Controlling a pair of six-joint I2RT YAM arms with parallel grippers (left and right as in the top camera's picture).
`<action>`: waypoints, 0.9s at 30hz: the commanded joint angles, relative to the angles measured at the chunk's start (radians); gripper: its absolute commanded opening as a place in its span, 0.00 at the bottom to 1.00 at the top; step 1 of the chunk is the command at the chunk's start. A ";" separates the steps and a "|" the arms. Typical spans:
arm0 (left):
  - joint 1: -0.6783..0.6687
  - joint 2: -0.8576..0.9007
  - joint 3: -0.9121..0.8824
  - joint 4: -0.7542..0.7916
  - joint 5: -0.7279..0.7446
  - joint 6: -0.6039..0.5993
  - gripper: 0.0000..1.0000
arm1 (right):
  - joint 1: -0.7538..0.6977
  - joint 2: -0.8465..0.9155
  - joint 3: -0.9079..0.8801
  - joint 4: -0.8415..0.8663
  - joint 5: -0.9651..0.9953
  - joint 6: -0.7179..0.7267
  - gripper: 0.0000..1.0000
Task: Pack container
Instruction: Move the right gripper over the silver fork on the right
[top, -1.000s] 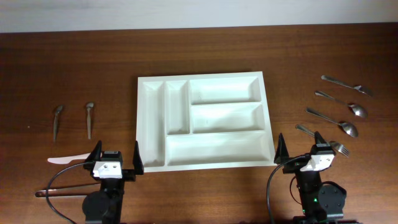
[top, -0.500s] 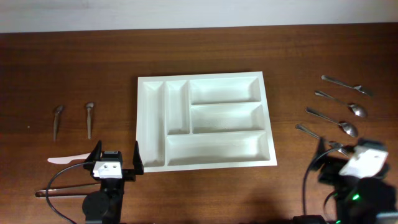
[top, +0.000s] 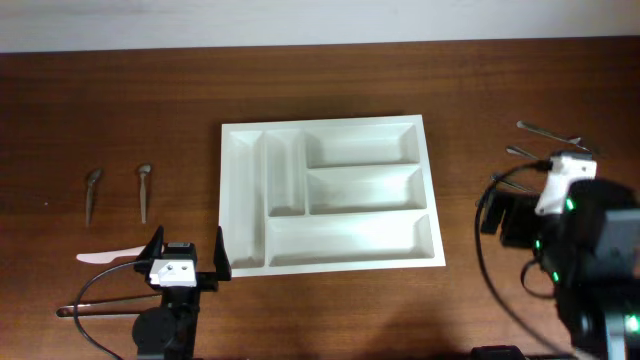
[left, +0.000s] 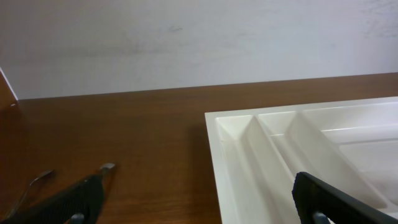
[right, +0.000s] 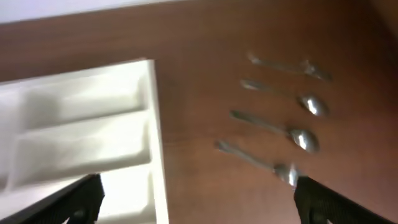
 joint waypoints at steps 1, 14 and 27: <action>-0.003 -0.008 -0.003 -0.005 -0.002 0.016 0.99 | -0.046 0.071 0.055 -0.058 0.218 0.393 0.99; -0.003 -0.008 -0.003 -0.005 -0.002 0.016 0.99 | -0.298 0.355 0.067 -0.072 0.032 0.544 0.99; -0.003 -0.008 -0.003 -0.005 -0.002 0.016 0.99 | -0.431 0.632 0.067 -0.117 0.016 1.104 0.99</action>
